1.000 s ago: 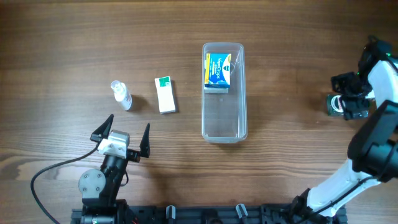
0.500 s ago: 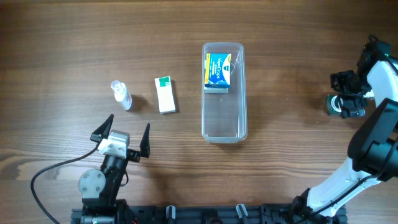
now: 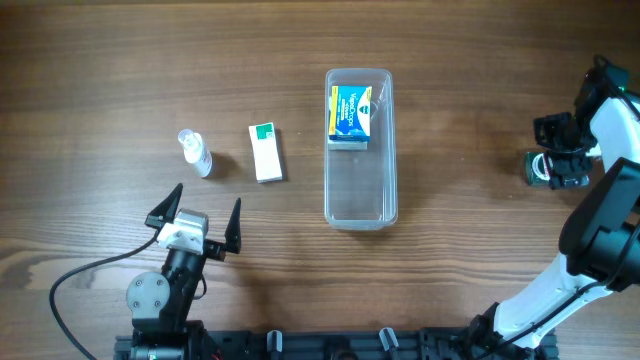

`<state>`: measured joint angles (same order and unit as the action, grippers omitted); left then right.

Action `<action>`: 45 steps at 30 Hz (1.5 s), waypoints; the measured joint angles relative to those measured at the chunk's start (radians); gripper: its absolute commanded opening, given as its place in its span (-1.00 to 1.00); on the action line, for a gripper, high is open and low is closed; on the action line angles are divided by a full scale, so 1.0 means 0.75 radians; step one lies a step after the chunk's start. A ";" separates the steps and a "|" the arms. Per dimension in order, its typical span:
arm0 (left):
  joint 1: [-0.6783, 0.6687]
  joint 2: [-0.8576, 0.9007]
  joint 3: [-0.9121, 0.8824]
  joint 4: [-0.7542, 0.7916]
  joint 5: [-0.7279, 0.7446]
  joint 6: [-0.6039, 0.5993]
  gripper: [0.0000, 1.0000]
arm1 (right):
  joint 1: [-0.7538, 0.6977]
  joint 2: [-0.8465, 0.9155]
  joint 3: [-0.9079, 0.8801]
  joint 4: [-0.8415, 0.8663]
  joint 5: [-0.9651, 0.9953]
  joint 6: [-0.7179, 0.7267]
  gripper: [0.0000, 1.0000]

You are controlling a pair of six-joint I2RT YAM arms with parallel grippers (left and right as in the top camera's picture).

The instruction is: Pack container

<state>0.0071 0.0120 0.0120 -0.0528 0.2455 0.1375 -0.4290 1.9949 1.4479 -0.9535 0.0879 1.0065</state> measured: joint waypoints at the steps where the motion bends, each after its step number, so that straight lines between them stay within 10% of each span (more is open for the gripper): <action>1: 0.000 0.000 0.000 0.000 0.000 0.000 1.00 | 0.000 0.000 0.000 -0.010 0.003 -0.001 1.00; 45: 0.000 0.000 0.000 0.000 0.000 0.000 0.99 | -0.005 0.125 0.000 0.083 0.047 -0.058 0.90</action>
<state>0.0071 0.0120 0.0120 -0.0528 0.2455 0.1375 -0.4328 2.0888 1.4479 -0.8909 0.1234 0.9627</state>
